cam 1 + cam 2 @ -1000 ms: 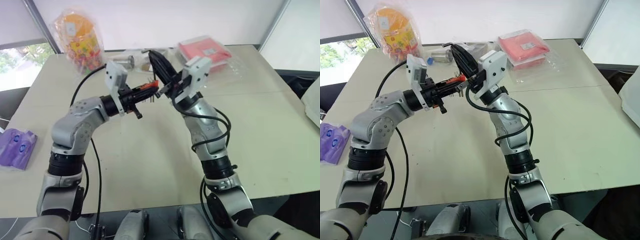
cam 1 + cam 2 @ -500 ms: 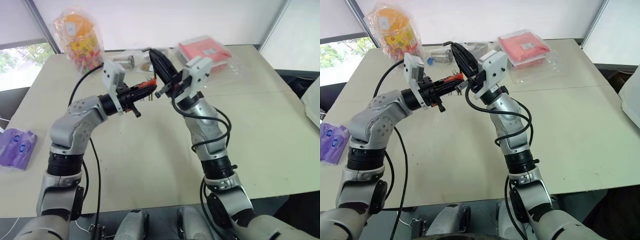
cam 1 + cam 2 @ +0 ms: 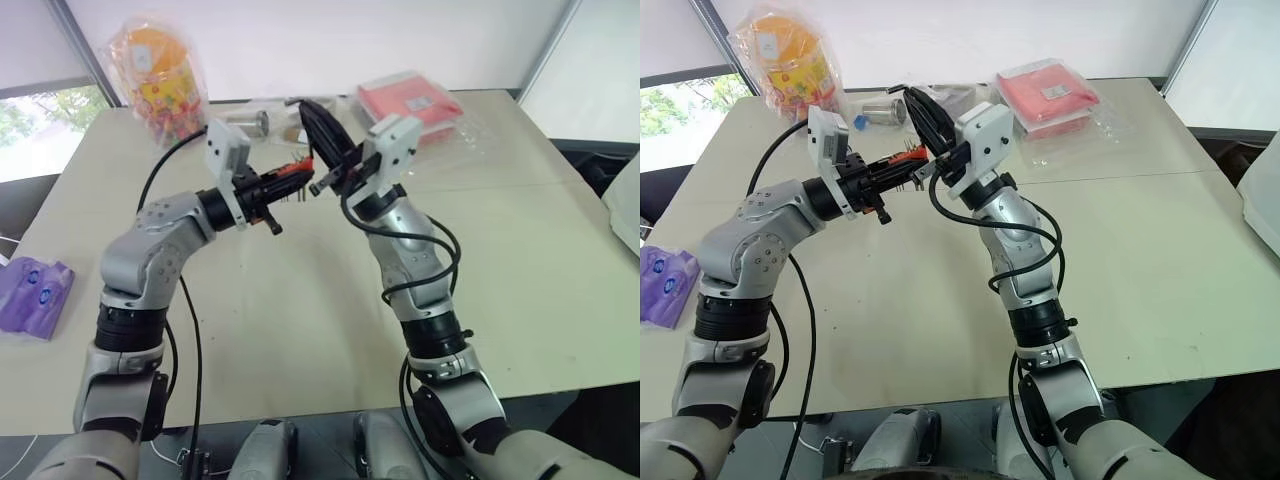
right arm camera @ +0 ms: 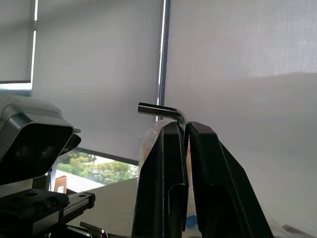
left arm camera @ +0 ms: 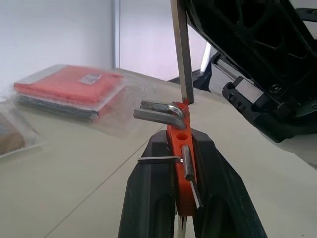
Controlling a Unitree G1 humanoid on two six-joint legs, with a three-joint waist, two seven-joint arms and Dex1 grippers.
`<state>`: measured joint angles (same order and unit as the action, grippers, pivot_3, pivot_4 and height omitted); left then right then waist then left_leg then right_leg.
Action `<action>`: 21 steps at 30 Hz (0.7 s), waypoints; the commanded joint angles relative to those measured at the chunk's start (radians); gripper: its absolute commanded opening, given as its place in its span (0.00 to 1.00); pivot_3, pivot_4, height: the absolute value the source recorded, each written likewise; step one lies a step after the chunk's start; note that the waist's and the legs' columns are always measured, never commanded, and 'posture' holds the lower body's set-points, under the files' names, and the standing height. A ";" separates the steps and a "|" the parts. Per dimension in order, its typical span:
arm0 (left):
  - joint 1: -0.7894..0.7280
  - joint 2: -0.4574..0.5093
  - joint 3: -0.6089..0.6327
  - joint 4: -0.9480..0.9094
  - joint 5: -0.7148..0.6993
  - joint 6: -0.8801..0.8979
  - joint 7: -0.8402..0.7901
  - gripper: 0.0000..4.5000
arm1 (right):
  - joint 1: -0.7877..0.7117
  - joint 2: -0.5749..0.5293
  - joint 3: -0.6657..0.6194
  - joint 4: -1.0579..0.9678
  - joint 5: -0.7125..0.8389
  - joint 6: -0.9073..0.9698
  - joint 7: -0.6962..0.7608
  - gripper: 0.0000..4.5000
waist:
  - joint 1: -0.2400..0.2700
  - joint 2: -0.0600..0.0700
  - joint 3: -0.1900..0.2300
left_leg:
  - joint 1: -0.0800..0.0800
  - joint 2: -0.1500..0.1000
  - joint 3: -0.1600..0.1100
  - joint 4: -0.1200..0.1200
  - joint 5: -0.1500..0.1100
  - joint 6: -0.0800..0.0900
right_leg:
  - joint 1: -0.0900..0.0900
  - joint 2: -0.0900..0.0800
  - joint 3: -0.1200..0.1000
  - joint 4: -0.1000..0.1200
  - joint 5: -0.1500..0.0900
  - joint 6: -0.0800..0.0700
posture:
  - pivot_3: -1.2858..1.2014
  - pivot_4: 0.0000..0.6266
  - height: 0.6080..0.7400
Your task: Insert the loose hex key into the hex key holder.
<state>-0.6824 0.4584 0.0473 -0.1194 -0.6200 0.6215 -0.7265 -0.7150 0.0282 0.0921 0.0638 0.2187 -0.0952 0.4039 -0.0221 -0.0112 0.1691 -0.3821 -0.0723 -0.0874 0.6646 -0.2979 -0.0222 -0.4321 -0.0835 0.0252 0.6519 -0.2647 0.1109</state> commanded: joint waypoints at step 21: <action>-0.018 0.000 0.019 -0.035 -0.011 -0.002 -0.021 0.00 | -0.011 0.022 0.012 -0.026 0.003 -0.026 -0.011 0.02 | 0.000 0.000 0.000 | 0.000 0.000 0.000 0.000 0.000 0.000 | 0.000 0.000 0.000 0.000 0.000 0.000 | 0.52 0.24 1.00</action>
<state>-0.6821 0.4584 0.0473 -0.1207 -0.6218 0.6292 -0.7458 -0.7149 0.0378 0.0943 0.0794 0.2118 -0.1138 0.3902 -0.0224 -0.0112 0.1691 -0.3821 -0.0723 -0.0874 0.6646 -0.2979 -0.0222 -0.4321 -0.0834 0.0252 0.6519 -0.2647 0.1109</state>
